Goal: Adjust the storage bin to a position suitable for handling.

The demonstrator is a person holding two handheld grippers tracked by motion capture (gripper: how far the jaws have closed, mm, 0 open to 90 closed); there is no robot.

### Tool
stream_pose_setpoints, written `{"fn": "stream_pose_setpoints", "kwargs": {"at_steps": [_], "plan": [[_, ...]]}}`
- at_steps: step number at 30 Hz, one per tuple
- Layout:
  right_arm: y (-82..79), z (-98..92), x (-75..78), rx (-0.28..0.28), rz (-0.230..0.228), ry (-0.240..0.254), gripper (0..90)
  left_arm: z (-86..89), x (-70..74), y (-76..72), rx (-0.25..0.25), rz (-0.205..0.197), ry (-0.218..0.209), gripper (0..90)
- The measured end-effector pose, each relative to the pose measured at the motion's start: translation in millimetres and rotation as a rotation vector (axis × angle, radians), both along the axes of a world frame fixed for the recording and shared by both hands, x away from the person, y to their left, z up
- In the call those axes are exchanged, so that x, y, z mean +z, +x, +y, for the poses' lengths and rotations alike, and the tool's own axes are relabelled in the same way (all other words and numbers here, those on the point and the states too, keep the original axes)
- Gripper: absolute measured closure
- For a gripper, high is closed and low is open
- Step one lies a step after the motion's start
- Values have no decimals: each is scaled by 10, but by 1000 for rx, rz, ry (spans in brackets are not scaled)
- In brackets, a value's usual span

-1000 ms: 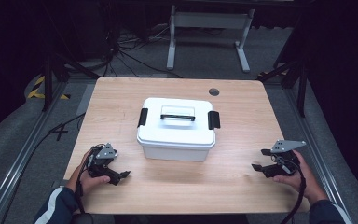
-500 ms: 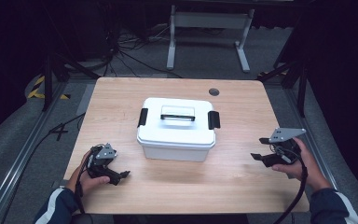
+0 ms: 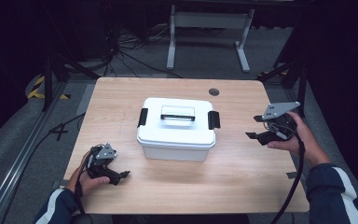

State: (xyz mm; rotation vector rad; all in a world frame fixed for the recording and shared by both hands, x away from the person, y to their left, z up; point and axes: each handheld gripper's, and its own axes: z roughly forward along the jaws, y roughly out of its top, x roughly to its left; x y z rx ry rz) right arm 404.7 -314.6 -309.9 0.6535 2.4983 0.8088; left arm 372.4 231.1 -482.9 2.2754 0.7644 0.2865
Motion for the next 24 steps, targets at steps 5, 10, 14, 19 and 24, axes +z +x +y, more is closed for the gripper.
{"fn": "stream_pose_setpoints", "kwargs": {"at_steps": [5, 10, 14, 19, 24], "plan": [[48, 118, 116, 23, -8, -19, 350, 3, 1, 2, -4, -3, 3, 3], [75, 252, 221, 59, -25, -29, 369, 1, -1, -2, 1, 1, -2, 3], [88, 360, 286, 84, -27, -39, 378, 2, 0, -3, 5, -3, 1, 3], [92, 515, 375, 138, -58, -32, 448, 3, 1, -4, 6, -4, 1, 3], [111, 710, 446, 188, -55, -59, 466, 4, 1, -3, 6, -4, 1, 3]]}}
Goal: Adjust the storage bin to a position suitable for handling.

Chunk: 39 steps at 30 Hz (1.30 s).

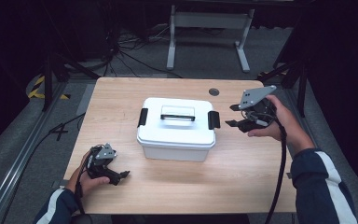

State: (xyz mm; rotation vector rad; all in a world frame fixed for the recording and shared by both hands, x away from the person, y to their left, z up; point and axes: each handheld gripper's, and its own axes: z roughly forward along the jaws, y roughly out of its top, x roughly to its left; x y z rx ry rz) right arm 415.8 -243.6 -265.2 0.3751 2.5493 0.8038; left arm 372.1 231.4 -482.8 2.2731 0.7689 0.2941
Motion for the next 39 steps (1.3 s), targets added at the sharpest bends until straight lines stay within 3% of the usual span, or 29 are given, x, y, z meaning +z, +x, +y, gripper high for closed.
{"fn": "stream_pose_setpoints", "kwargs": {"at_steps": [13, 23, 27, 39], "plan": [[115, 575, 35, 101, 29, -105, 493, 1, -1, 0, -1, -1, 0, 3], [225, 901, 10, 159, 61, -166, 511, 0, 0, -2, 1, 2, -1, 3], [269, 1036, -8, 157, 75, -210, 525, 0, 0, -2, 1, 2, 0, 3], [386, 1336, -114, 174, 91, -277, 637, 2, -5, -6, 7, -2, -5, 4]]}}
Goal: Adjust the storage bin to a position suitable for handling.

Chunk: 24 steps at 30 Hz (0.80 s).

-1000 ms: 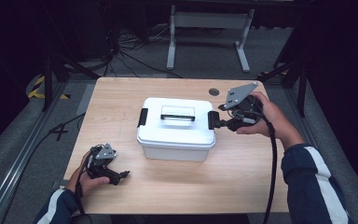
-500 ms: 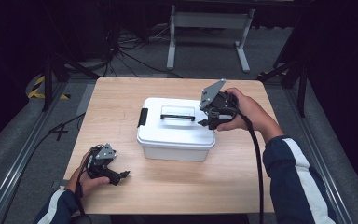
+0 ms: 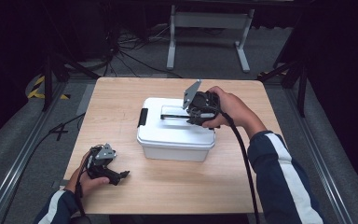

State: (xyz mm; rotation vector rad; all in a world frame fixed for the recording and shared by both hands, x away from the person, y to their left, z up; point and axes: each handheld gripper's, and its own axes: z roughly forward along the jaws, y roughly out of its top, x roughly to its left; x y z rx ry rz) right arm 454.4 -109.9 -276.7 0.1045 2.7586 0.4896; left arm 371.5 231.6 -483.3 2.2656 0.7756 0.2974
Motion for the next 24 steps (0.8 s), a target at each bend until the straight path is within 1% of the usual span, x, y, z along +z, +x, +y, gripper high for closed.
{"fn": "stream_pose_setpoints", "kwargs": {"at_steps": [1, 4, 5, 6, 8, 9, 10, 12, 14, 15, 18, 19, 24], "plan": [[7, 17, -5, 4, 5, 0, 652, 0, 0, 0, 0, 0, -1, 3], [22, 66, -20, 10, -2, -3, 682, 0, 0, 0, 0, 0, 0, 3], [26, 85, -26, 18, -2, -4, 705, 0, 0, 0, 1, 0, 0, 3], [26, 101, -27, 23, -7, -7, 708, 0, 0, -1, 1, 0, 0, 4], [31, 130, -32, 23, -12, 5, 734, 0, 0, -1, 1, 0, 0, 4], [33, 137, -29, 30, -9, 9, 743, 1, 0, -1, 2, 0, 0, 4], [38, 151, -31, 48, -1, 19, 748, 0, 0, -2, 2, 0, 0, 4], [25, 181, -36, 47, -9, 18, 767, 0, 0, -2, 2, 0, 0, 4], [21, 211, -43, 61, -15, 6, 823, 1, 0, -1, 2, 0, 0, 4], [17, 221, -43, 65, -16, 11, 834, 1, 0, -2, 2, 0, 0, 4], [13, 240, -44, 78, -24, 5, 838, 1, 0, -1, 2, 0, 0, 4], [13, 244, -42, 69, -31, 5, 840, 1, 0, -1, 2, 0, 0, 4], [26, 250, -29, 65, -33, 1, 845, 0, 0, -2, 2, 0, 0, 4]]}}
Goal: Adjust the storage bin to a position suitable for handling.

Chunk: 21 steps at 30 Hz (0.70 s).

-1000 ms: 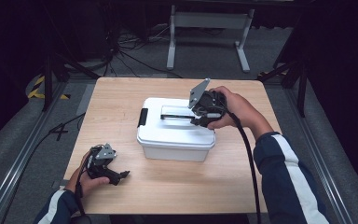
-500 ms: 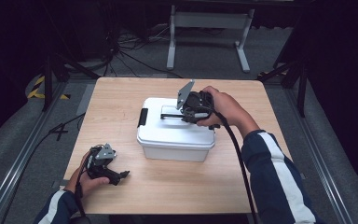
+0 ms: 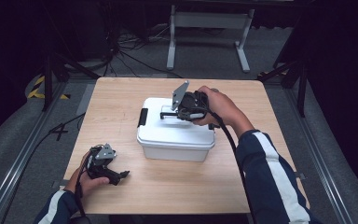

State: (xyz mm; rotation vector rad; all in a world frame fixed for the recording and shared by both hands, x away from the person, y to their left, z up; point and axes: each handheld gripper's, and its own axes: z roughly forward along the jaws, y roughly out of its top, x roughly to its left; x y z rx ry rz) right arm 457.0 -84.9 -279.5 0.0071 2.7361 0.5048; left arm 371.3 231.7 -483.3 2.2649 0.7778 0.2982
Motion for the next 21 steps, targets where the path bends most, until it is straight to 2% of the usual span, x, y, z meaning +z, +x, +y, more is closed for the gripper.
{"fn": "stream_pose_setpoints", "kwargs": {"at_steps": [11, 21], "plan": [[-20, -7, 57, 11, -13, 19, 846, 0, 0, 0, 0, 0, 0, 4], [-50, -132, 182, 5, -31, 69, 846, 0, 1, 0, 0, 1, 0, 4]]}}
